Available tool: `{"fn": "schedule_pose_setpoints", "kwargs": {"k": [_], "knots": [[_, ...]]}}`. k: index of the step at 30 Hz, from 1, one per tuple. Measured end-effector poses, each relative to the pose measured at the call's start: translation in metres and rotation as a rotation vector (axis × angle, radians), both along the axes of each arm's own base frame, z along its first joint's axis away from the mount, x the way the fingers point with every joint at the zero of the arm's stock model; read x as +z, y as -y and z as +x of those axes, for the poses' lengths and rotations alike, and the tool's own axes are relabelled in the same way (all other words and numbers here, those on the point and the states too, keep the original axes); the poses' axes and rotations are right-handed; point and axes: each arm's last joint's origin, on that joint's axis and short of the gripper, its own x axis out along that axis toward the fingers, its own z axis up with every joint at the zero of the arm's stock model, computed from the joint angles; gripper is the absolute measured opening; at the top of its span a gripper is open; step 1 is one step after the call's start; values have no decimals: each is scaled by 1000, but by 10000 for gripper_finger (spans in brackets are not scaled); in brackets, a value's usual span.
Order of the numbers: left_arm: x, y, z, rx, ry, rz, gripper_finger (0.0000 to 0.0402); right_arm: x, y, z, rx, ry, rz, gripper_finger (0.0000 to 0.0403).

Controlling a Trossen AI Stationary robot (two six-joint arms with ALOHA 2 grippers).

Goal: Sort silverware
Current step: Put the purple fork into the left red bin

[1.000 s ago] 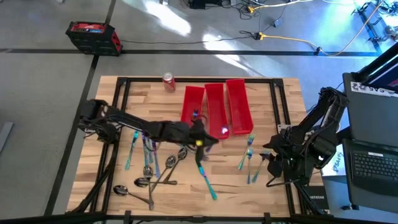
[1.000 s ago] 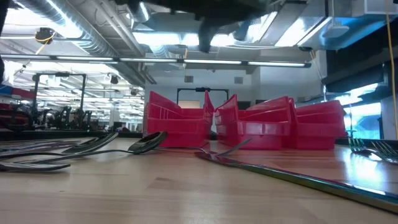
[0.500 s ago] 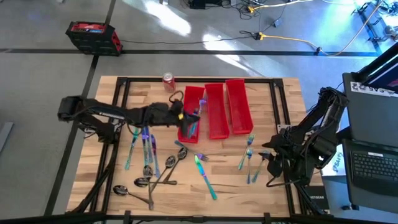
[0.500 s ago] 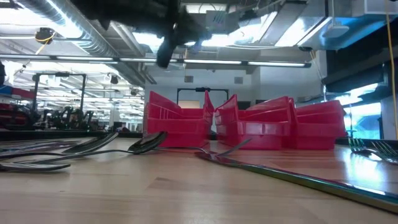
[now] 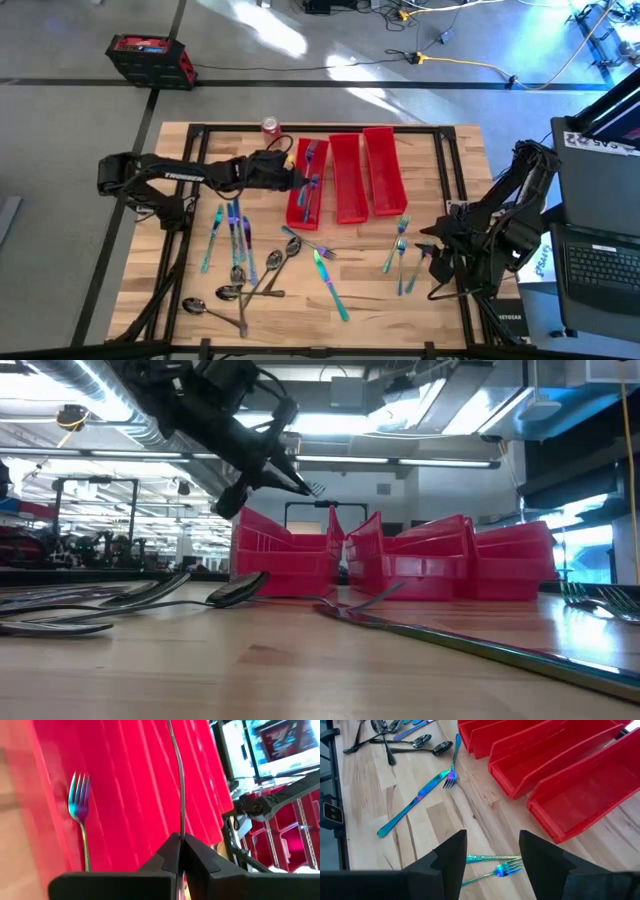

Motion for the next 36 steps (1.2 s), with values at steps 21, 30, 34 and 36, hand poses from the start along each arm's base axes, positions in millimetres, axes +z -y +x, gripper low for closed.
{"fn": "schedule_pose_setpoints", "kwargs": {"k": [21, 30, 34, 36], "knots": [[16, 5, 9, 71, -220, 81, 0, -10, 1, -1, -20, -15, -14, 166], [3, 4, 39, 51, -359, 100, 0, -10, 1, -1, -20, -15, -22, 166], [-1, 7, 56, 19, -410, 115, 0, -9, 2, -1, -22, -4, -30, 166], [-3, 8, 60, 16, -460, 122, 0, -9, 2, -1, -22, -3, -31, 166]]}}
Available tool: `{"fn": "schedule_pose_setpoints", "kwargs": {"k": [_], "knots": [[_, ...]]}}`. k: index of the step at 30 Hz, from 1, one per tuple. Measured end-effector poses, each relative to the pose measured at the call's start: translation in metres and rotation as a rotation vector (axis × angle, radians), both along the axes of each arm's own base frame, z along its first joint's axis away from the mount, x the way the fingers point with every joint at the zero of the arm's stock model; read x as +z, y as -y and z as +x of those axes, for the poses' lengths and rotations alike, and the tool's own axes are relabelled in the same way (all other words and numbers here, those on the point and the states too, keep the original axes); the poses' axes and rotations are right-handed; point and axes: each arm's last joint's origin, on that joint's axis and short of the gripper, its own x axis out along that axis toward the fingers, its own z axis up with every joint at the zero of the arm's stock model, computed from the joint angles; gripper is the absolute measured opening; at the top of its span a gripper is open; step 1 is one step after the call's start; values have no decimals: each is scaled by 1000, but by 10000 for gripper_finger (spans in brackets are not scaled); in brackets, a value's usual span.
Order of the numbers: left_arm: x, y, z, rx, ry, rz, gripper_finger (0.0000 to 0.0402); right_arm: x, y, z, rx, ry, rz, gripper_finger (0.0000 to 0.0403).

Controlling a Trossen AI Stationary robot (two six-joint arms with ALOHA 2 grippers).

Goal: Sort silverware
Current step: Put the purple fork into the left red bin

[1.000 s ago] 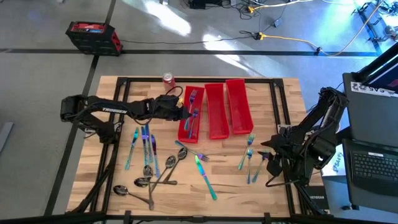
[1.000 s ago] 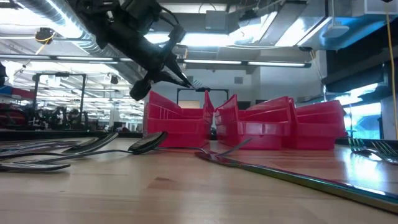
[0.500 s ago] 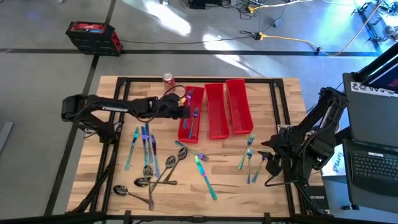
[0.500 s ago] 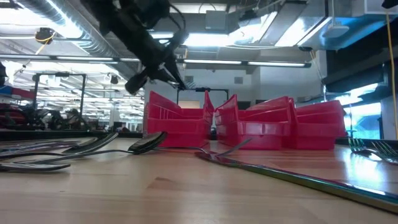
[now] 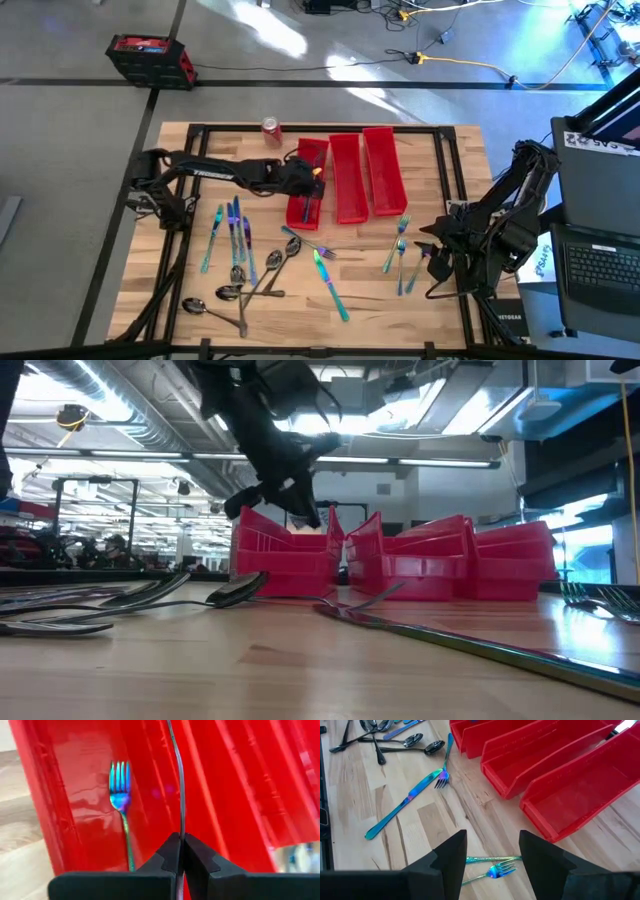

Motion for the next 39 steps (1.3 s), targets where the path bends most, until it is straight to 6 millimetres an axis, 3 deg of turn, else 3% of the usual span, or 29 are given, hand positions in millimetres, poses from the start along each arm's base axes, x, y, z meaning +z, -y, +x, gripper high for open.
{"fn": "schedule_pose_setpoints", "kwargs": {"k": [12, 25, 39], "knots": [[-5, -4, -6, 48, -121, 29, 0, 0, 0, 0, 0, 4, -3, 166], [-5, -3, -4, 14, -112, 36, 0, 0, 1, -1, 6, -5, -20, 166], [-6, -3, -3, 7, -110, 28, 36, 0, 1, 0, 15, -8, -26, 166]]}}
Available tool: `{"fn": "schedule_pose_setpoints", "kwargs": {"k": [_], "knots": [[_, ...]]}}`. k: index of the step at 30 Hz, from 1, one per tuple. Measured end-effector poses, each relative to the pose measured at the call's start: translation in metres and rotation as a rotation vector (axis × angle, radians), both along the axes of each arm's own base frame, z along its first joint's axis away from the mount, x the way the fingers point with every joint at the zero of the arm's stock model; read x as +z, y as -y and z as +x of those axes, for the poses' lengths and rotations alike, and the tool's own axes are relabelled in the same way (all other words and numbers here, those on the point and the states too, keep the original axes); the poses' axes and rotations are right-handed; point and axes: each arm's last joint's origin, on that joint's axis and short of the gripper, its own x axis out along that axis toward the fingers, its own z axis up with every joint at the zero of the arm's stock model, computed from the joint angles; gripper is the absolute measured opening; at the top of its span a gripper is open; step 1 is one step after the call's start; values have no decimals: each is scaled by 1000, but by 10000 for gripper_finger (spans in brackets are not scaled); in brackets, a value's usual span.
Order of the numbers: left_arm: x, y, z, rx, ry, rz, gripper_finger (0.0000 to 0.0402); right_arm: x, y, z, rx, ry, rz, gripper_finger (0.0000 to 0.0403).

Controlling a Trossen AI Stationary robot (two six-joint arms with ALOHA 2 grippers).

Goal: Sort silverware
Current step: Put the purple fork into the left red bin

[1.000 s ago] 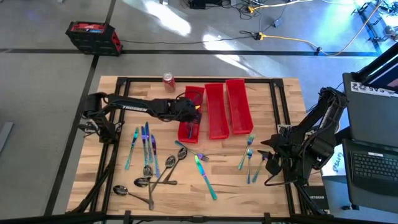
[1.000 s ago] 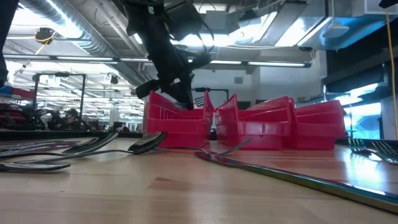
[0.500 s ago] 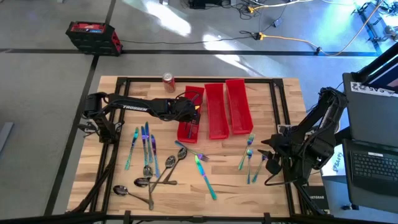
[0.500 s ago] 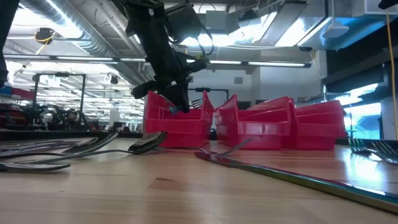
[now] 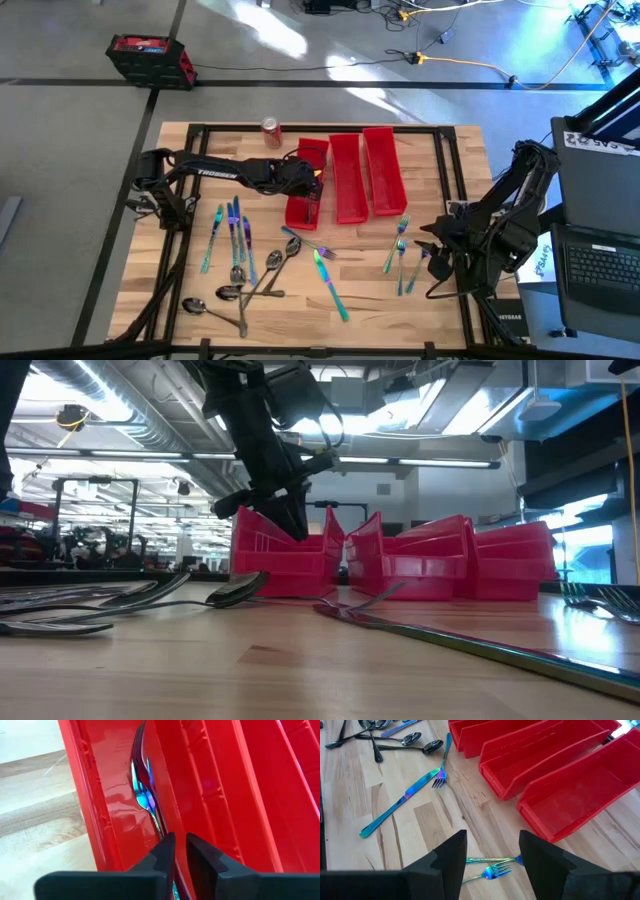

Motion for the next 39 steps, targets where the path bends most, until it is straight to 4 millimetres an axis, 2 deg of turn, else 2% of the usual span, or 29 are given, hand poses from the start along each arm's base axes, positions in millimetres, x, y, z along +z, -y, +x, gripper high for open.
{"fn": "schedule_pose_setpoints", "kwargs": {"k": [12, 35, 39], "knots": [[6, 0, 7, -10, 74, 60, 43, 0, 0, 0, 1, 0, 0, 166], [6, 4, 7, -58, 63, 64, 43, 0, -1, 0, 2, -4, 8, 166], [18, 11, 8, -112, 106, 112, 43, 0, -2, 1, 14, 4, 14, 166]]}}
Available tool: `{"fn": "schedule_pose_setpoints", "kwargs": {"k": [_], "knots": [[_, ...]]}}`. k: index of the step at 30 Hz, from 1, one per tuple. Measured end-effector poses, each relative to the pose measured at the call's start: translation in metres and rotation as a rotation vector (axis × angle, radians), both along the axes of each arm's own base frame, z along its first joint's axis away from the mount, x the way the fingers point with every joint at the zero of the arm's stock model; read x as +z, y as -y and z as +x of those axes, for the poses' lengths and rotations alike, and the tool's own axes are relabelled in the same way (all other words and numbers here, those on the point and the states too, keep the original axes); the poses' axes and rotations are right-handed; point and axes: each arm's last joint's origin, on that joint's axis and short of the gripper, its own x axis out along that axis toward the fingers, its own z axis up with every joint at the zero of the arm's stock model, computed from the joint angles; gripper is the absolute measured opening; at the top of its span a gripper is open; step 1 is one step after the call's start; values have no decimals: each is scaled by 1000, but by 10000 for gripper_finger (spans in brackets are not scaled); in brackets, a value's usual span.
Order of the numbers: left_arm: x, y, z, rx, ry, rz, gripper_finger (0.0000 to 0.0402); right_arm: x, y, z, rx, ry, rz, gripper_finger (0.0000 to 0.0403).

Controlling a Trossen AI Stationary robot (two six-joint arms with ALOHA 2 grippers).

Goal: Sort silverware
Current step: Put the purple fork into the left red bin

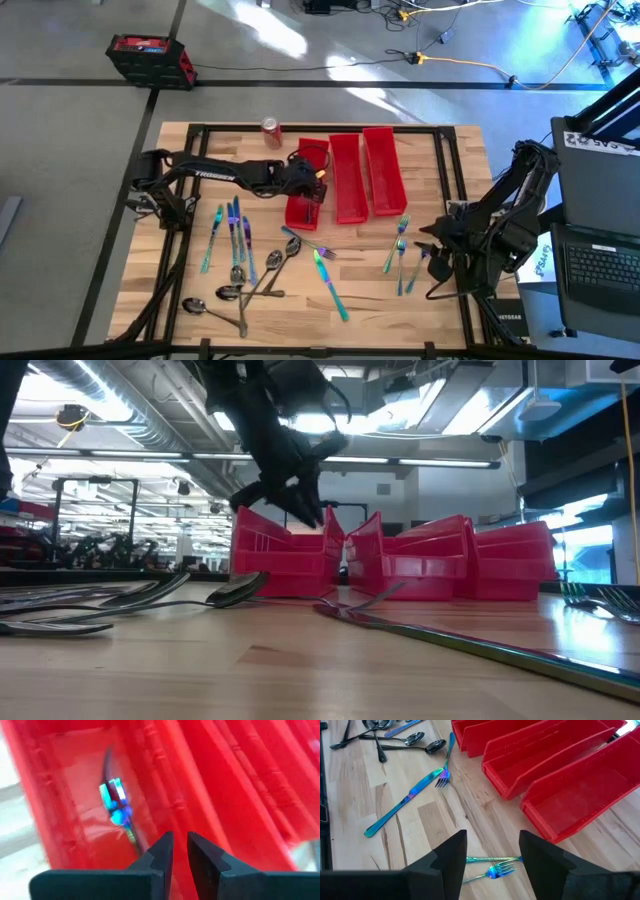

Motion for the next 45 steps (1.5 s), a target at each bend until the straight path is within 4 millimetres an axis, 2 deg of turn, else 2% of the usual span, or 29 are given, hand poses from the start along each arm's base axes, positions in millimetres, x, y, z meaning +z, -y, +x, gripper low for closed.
{"fn": "schedule_pose_setpoints", "kwargs": {"k": [4, 8, 11, 14, 16, 19, 22, 29, 33, 36, 39, 45], "knots": [[27, 10, -4, -31, 84, 116, 43, -1, -2, 1, 27, -6, -22, 166], [68, 28, -14, -133, 203, 300, 43, -5, -6, 3, 29, -36, -47, 166], [92, 51, -19, -283, 271, 457, 43, -13, -11, 6, 3, -59, -40, 166], [102, 82, -20, -471, 283, 638, 43, -26, -13, 9, -82, -77, -23, 166], [102, 103, -20, -581, 276, 733, 43, -35, -7, 9, -228, -117, 34, 166], [95, 126, -19, -684, 261, 769, 43, -45, 3, 8, -438, -211, 116, 166], [81, 142, -14, -732, 235, 750, 43, -55, 7, 8, -521, -261, 160, 166], [25, 165, 10, -921, 63, 848, 43, -71, 20, 16, -596, -338, 237, 166], [-1, 169, 21, -1050, -11, 925, 43, -77, 27, 25, -560, -357, 295, 166], [-14, 171, 25, -1068, -34, 921, 43, -77, 27, 39, -460, -289, 321, 166], [-18, 171, 26, -1064, -39, 898, 43, -75, 25, 56, -389, -175, 364, 166], [-29, 169, 20, -1113, -156, 861, 43, -77, 28, 87, -432, 13, 404, 166]]}}
